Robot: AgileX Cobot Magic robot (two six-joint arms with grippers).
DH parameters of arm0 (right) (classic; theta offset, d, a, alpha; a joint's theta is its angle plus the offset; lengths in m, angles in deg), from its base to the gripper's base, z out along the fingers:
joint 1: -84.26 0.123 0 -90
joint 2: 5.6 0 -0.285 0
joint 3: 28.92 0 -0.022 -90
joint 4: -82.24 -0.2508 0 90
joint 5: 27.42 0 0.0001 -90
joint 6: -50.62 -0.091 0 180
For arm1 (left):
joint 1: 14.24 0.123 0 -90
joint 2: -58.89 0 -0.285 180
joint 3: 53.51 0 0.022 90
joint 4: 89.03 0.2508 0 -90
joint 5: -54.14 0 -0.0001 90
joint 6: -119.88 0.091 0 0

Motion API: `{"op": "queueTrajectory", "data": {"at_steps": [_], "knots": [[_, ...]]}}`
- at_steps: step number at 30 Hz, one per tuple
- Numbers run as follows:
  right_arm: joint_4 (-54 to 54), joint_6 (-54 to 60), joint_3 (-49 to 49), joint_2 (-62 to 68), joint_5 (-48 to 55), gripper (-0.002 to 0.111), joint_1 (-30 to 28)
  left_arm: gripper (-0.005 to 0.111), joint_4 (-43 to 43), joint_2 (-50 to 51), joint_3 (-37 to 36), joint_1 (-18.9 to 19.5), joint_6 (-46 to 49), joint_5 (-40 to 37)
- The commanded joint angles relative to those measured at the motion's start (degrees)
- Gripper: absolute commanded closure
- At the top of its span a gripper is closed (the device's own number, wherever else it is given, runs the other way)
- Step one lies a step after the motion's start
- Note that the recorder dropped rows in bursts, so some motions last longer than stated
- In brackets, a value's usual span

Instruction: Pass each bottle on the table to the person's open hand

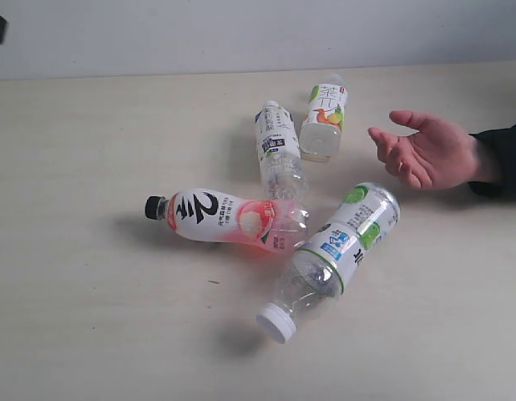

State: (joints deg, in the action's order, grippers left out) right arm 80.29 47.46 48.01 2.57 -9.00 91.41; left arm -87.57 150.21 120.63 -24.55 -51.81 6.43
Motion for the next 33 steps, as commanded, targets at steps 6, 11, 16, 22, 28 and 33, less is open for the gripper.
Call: {"op": "queueTrajectory", "data": {"at_steps": [6,11,16,22,28,33], "knots": [[-0.14,0.04,0.29,-0.39,-0.46,0.108,-0.14,0.106,-5.26,15.18,18.48,-16.69,29.15,-22.26],[-0.14,0.04,0.29,-0.39,-0.46,0.108,-0.14,0.081,-5.13,20.35,21.95,-23.28,36.51,-22.26],[-0.14,0.04,0.29,-0.39,-0.46,0.108,-0.14,0.027,-5.18,24.42,21.96,-28.88,42.47,-22.26],[-0.14,0.04,0.29,-0.39,-0.46,0.108,-0.14,0.022,-5.05,28.47,21.96,-32.99,45.27,-22.26],[-0.14,0.04,0.29,-0.39,-0.46,0.108,-0.14,0.022,-4.69,30.87,21.96,-33.12,48.69,-22.26],[-0.14,0.04,0.29,-0.39,-0.46,0.108,-0.14,0.022,-4.66,32.1,21.96,-33.12,51.62,-20.03]]}}
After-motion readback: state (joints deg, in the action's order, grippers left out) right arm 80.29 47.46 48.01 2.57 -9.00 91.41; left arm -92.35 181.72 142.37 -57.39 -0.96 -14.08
